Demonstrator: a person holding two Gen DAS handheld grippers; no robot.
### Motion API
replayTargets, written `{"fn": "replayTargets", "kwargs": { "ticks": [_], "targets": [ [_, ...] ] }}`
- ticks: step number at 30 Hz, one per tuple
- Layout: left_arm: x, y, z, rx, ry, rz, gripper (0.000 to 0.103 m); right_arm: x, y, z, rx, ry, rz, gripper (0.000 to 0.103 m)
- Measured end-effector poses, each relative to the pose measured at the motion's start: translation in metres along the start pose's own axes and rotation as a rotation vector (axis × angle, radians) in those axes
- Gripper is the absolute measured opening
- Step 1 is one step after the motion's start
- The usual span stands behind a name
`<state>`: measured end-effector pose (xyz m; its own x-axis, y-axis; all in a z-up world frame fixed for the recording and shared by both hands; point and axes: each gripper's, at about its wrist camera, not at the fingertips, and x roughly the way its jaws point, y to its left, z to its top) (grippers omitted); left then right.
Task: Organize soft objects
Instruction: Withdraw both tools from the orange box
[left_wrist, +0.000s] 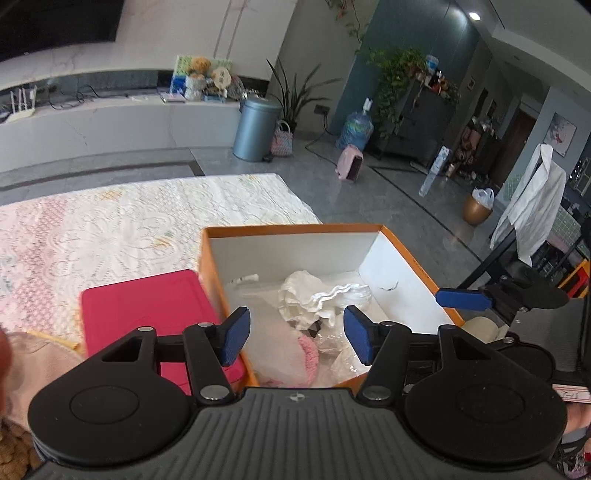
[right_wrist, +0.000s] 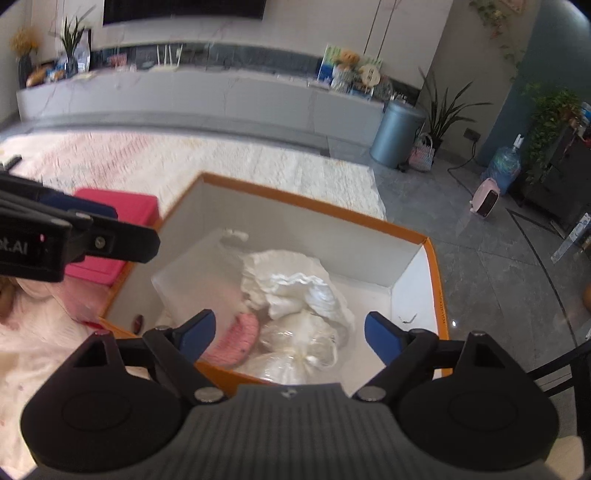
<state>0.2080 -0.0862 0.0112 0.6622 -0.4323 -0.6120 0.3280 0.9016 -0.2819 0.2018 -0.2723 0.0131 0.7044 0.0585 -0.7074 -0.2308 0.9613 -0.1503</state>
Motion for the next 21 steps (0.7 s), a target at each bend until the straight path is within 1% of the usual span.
{"fn": "replayTargets", "kwargs": {
  "ticks": [4, 8, 12, 16, 21],
  "targets": [
    [-0.029, 0.01, -0.016, -0.008, -0.052, 0.043, 0.069, -0.024, 0.028, -0.011, 0.045, -0.101, 0.017, 0.088],
    [-0.057, 0.028, -0.035, -0.027, -0.082, 0.1, 0.069, -0.039, 0.058, -0.023, 0.088, -0.16, 0.047, 0.088],
    [-0.077, 0.047, -0.057, -0.054, -0.09, 0.158, 0.069, -0.045, 0.09, -0.035, 0.119, -0.188, 0.074, 0.087],
    [-0.096, 0.068, -0.082, -0.079, -0.097, 0.223, 0.068, -0.051, 0.12, -0.044, 0.118, -0.217, 0.094, 0.087],
    [-0.114, 0.092, -0.107, -0.124, -0.088, 0.281, 0.068, -0.049, 0.152, -0.051, 0.121, -0.206, 0.162, 0.087]
  ]
}}
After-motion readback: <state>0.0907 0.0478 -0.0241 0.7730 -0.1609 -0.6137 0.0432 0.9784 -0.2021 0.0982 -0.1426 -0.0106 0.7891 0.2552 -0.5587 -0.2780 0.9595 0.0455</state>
